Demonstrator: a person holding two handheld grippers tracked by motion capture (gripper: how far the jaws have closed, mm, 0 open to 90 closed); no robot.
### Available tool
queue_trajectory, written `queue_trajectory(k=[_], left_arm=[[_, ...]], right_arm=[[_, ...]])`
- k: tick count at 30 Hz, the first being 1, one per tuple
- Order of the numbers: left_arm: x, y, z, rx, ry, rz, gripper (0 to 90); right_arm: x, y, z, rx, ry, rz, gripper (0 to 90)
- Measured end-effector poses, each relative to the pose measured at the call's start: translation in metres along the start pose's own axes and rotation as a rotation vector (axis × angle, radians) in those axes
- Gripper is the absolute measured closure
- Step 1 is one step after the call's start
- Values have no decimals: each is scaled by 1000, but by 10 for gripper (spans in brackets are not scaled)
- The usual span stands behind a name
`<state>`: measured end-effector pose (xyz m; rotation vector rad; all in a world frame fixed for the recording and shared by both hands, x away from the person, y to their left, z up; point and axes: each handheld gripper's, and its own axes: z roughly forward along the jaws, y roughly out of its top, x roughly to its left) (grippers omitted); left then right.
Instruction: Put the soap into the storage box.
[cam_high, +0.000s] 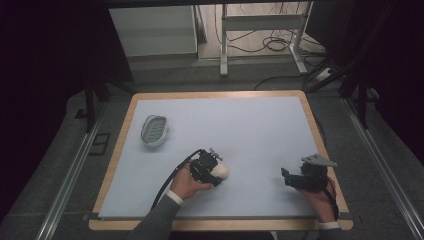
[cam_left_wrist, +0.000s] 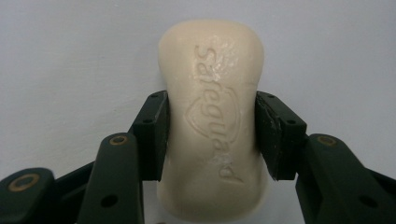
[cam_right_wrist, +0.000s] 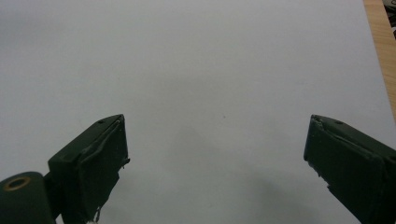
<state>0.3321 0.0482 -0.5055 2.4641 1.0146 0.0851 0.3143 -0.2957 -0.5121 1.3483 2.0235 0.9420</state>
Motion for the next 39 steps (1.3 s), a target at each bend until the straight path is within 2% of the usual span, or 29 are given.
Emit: queue_trajectory(k=[6,17,39], left_arm=[[8,0,-6,3,-15,-13,492],[24,-3,-18,-26,-26,-50,492],[49,-8,-36,-25,18,-83,492]], right_arm=[[-1,0,0,-2,-4,1,62],[-2,-1,0,-3,-11,4,62],[-3,-1,0,-2,-13,13,62]])
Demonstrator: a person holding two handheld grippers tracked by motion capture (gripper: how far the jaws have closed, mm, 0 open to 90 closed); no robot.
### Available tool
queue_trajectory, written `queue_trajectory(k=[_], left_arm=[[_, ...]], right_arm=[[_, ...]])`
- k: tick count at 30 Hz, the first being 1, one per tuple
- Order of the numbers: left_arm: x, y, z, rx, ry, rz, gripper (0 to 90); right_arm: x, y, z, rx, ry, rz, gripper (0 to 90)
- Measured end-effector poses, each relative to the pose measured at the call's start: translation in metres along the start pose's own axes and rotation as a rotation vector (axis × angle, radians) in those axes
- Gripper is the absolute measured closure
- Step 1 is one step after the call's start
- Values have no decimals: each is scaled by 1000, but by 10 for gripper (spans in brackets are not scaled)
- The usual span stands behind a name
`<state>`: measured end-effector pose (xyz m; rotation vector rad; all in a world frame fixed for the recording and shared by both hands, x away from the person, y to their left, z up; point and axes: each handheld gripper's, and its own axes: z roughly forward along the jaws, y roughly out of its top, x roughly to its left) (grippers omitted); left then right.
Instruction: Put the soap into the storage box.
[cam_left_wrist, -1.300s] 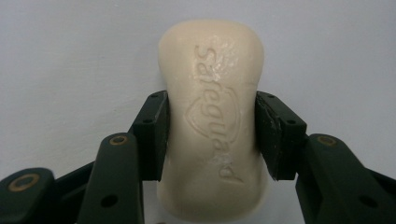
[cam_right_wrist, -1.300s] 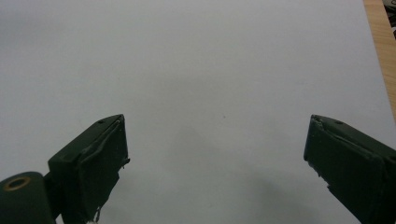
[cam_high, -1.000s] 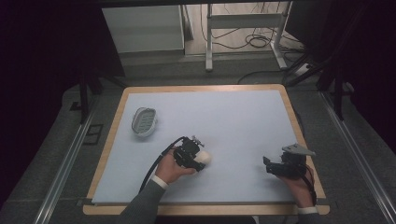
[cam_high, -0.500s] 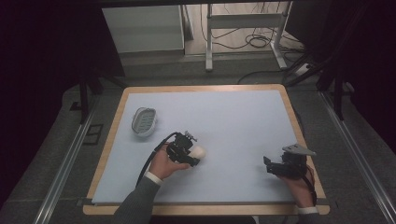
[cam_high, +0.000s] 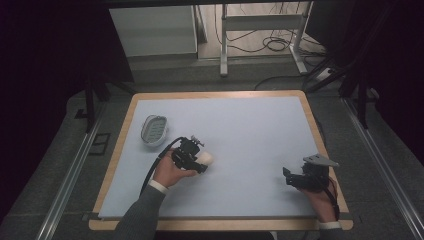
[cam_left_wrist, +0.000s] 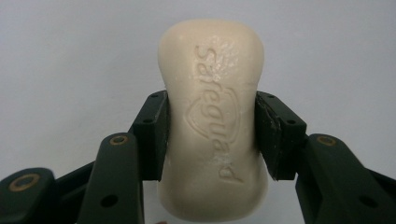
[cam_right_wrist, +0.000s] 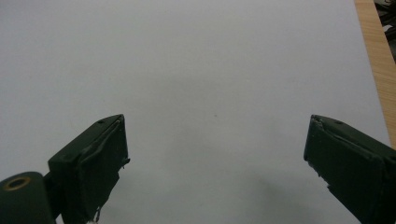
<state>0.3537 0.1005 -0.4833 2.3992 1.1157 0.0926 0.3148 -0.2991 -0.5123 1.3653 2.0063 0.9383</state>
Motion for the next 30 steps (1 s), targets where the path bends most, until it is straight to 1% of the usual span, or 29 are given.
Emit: queue_trajectory(k=[3,4,13,17,20,24,26,30], left_arm=[[5,-2,-2,-5,-2,-9,492],[8,-2,-3,-2,3,-11,492],[20,-2,-10,1,24,-26,492],[25,-2,-13,-7,8,-35,492],[29,-3,-15,-7,14,-43,492],[35,-4,-20,-12,27,-50,492],[38,-4,-24,-14,25,-50,492],[43,-4,-31,-32,34,-61,492]], right_arm=[[0,0,1,2,0,-5,62],[1,0,1,3,1,-6,62],[1,-1,2,9,5,0,62],[1,-1,2,10,4,-1,62],[1,-1,2,10,4,-2,62],[1,-1,2,11,5,-2,62],[1,-1,3,10,3,-3,62],[2,-1,3,13,4,-5,62]])
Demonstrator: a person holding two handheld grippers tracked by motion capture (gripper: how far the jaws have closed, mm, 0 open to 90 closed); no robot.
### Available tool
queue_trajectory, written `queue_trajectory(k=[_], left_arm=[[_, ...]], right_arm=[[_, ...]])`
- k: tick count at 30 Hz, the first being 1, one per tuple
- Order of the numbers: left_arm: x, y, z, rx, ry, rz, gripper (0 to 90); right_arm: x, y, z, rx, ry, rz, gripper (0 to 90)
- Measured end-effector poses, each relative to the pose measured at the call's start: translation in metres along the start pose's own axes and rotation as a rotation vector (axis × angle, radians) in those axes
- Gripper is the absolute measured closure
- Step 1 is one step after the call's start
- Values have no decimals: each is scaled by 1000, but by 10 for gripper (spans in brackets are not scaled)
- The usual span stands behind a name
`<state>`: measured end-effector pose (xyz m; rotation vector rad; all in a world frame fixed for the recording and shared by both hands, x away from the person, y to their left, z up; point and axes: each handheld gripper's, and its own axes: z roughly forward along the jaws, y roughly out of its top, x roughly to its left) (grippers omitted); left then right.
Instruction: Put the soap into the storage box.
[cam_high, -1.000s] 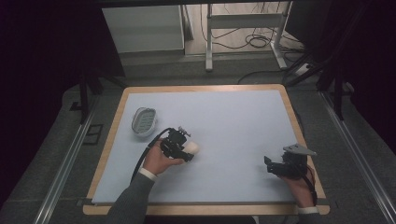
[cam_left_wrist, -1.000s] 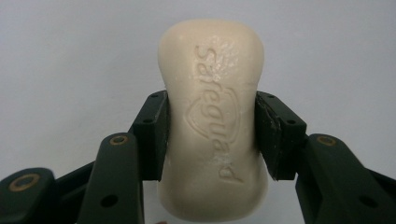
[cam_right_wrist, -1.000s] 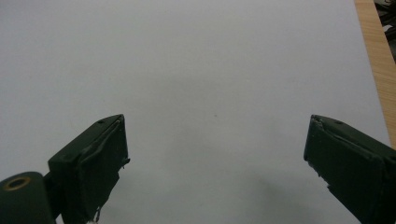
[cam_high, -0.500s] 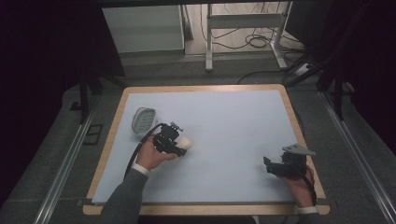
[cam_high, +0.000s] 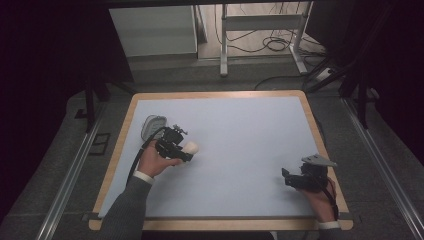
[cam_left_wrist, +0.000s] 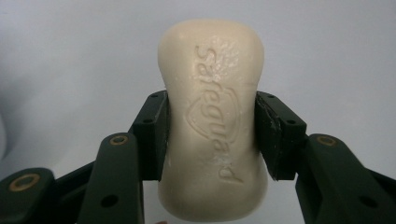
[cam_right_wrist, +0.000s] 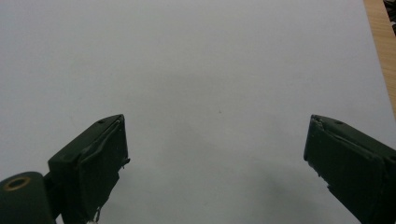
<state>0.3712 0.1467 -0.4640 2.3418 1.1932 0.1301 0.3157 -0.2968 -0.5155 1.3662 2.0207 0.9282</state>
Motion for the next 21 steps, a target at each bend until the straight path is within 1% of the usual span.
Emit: queue_trajectory(k=[4,8,14,17,19,21], left_arm=[[6,-1,-3,0,4,-14,492],[12,-2,-5,-6,-6,-27,492],[18,-1,-9,-2,10,-34,492],[22,-1,-11,-2,10,-40,492],[24,-1,-12,-4,0,-44,492],[26,-1,-13,-4,7,-49,492]], right_arm=[[0,0,0,2,-1,0,62],[0,0,0,1,0,-1,62],[-1,0,0,3,-1,1,62],[-1,0,0,3,-1,1,62],[-1,0,0,3,-1,1,62],[-1,0,1,4,-2,1,62]])
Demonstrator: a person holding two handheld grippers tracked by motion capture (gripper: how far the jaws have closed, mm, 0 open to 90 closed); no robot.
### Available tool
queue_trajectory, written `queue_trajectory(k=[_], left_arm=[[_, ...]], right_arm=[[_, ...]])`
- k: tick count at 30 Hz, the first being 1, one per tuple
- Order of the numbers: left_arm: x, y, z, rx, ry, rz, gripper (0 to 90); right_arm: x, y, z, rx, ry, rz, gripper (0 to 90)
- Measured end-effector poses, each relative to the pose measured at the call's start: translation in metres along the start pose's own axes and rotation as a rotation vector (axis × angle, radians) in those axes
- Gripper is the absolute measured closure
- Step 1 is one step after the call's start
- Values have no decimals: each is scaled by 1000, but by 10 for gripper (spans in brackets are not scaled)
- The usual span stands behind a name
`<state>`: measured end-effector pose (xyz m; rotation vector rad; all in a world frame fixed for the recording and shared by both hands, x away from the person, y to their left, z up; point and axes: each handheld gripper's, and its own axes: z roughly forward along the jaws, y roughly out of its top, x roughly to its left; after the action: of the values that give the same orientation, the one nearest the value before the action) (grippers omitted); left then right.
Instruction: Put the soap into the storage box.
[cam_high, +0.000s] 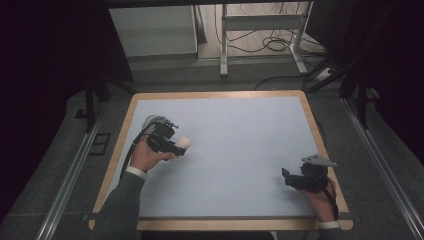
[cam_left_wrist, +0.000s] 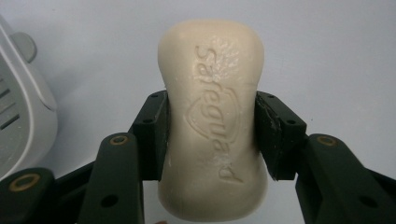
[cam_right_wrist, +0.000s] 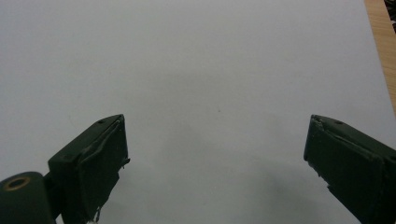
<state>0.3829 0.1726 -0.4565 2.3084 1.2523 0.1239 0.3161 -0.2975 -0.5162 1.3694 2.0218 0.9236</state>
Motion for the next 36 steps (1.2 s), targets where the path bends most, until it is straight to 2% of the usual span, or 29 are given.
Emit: queue_trajectory(k=[16,36], left_arm=[[20,2,-8,-11,11,-39,492],[34,7,-19,-30,20,-67,492]], right_arm=[[0,0,1,3,-1,-1,62],[-2,-1,1,3,-3,2,62]])
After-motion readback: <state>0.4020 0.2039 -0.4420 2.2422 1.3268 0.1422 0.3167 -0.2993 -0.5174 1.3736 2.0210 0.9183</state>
